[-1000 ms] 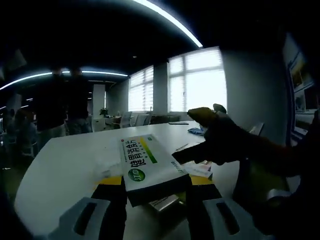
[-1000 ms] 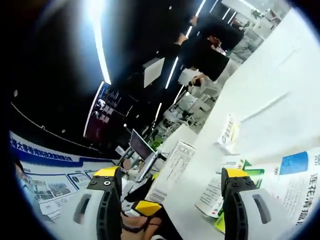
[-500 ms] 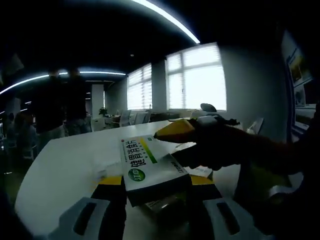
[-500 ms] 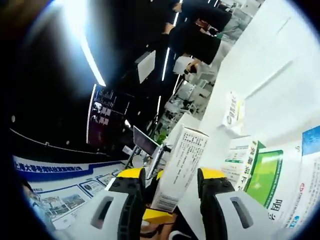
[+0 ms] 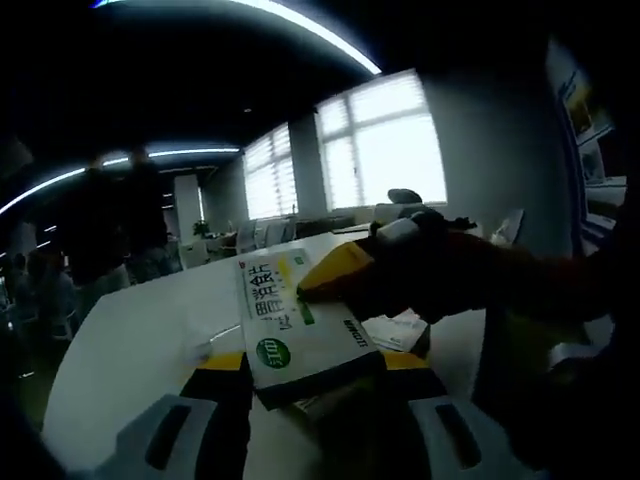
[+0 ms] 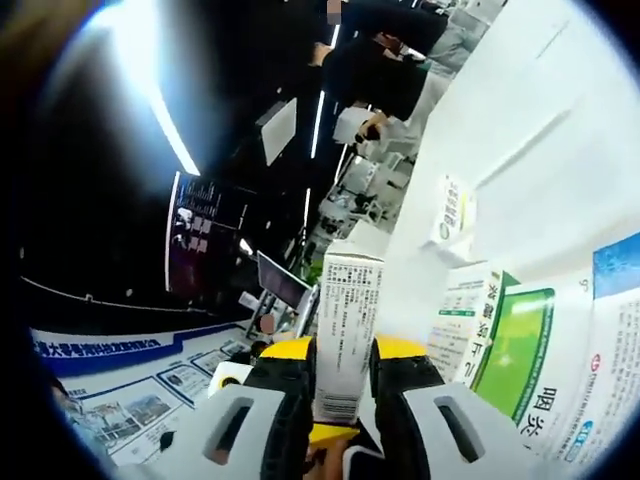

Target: Arrange the small medicine boxes into an aligned row inside the storage area until every box is upright, visible, and separated from the surrounding clutter.

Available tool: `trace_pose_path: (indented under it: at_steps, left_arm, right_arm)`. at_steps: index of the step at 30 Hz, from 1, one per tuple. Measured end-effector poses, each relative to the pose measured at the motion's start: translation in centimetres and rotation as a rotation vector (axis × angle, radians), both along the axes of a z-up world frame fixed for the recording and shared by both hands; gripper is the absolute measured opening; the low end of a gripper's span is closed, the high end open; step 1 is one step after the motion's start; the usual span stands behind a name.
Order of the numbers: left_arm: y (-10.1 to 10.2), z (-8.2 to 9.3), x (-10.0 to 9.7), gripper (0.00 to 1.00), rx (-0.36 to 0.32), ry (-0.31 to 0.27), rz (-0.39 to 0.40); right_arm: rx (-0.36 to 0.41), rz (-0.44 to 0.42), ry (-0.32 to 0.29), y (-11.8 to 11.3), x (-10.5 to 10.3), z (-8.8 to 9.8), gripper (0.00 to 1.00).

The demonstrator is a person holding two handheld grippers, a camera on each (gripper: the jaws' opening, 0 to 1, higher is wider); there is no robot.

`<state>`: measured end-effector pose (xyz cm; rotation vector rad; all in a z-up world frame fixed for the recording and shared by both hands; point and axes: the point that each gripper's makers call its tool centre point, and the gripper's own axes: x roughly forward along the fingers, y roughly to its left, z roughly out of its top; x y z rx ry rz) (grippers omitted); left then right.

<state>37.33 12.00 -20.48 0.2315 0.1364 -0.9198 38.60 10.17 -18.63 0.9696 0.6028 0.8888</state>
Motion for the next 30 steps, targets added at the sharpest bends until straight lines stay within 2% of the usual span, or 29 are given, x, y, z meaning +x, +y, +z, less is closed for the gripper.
trace_pose_path:
  at_steps: [8, 18, 25, 30]
  left_arm:
    - [0.1, 0.6, -0.1, 0.48, -0.028, -0.012, -0.017]
    - [0.2, 1.3, 0.1, 0.56, -0.052, -0.036, -0.026]
    - [0.1, 1.7, -0.1, 0.64, -0.066, -0.053, -0.051]
    - [0.1, 1.6, -0.2, 0.69, -0.079, -0.043, -0.067]
  right_arm:
    - [0.024, 0.007, 0.006, -0.3, 0.3, 0.4, 0.18]
    - [0.044, 0.023, 0.014, 0.1, -0.8, 0.7, 0.17]
    - [0.064, 0.020, 0.017, -0.5, -0.5, 1.1, 0.17]
    - [0.081, 0.017, 0.020, -0.8, -0.6, 1.2, 0.17]
